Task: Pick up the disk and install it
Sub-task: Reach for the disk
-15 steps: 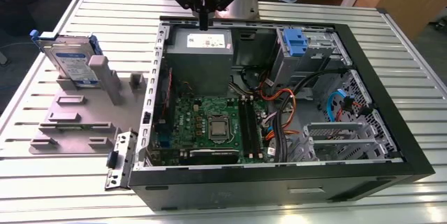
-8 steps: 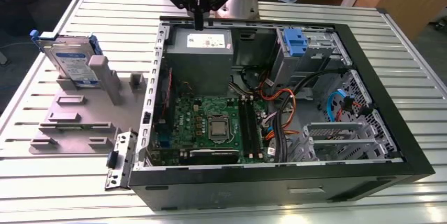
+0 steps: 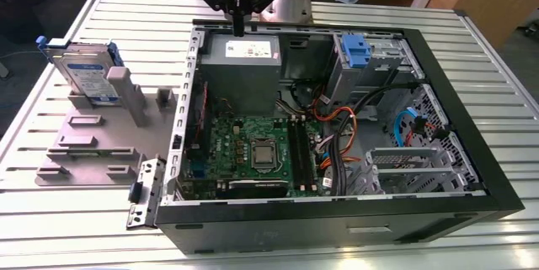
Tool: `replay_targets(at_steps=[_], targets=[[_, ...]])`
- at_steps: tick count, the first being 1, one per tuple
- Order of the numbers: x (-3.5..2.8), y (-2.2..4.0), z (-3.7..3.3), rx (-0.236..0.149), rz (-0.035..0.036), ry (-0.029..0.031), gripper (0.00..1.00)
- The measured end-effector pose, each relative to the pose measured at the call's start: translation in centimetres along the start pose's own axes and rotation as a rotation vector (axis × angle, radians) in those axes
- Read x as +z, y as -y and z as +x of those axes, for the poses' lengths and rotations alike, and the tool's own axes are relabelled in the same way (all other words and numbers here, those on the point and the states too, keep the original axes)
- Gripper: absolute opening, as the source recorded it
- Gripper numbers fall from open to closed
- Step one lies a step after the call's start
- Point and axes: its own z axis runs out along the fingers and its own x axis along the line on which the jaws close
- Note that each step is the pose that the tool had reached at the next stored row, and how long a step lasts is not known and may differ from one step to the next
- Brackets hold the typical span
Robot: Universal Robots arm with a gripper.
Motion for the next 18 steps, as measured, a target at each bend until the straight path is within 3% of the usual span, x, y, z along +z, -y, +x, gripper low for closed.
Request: replay_targets(at_steps=[7, 18], targets=[[-0.01, 0.03, 0.23, 0.0, 0.0001, 0.0, 0.11], [-0.05, 0.32, 2.09, 0.0, -0.0002, 0.0001, 0.11]])
